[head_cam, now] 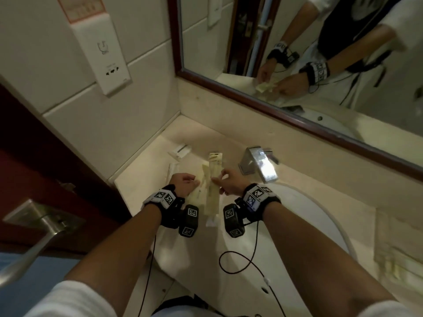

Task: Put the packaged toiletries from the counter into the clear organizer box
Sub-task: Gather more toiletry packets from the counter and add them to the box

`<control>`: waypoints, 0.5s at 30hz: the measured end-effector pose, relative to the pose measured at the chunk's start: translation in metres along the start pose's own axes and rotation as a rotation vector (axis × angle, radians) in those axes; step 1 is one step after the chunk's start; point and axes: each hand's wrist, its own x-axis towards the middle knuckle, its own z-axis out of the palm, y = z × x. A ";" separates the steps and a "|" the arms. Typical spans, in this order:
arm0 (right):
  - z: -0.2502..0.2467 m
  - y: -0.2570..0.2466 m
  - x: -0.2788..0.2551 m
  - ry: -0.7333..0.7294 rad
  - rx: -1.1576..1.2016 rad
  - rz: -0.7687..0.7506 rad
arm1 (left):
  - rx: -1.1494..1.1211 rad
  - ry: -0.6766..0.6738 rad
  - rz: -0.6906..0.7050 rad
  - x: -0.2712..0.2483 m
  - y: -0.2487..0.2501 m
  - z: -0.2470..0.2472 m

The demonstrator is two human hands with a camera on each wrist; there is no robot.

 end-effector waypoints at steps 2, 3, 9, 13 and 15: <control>-0.018 0.005 -0.016 0.032 0.029 -0.019 | 0.016 -0.010 0.022 -0.002 0.012 0.009; -0.028 0.008 -0.024 0.062 0.028 -0.044 | 0.022 -0.016 0.037 -0.003 0.018 0.015; -0.080 0.045 -0.072 0.208 0.085 -0.089 | 0.099 -0.089 0.146 -0.024 0.055 0.068; -0.116 0.081 -0.107 0.306 0.127 -0.075 | 0.157 -0.158 0.216 -0.043 0.077 0.111; -0.134 0.100 -0.128 0.349 0.137 -0.068 | 0.198 -0.189 0.244 -0.053 0.087 0.135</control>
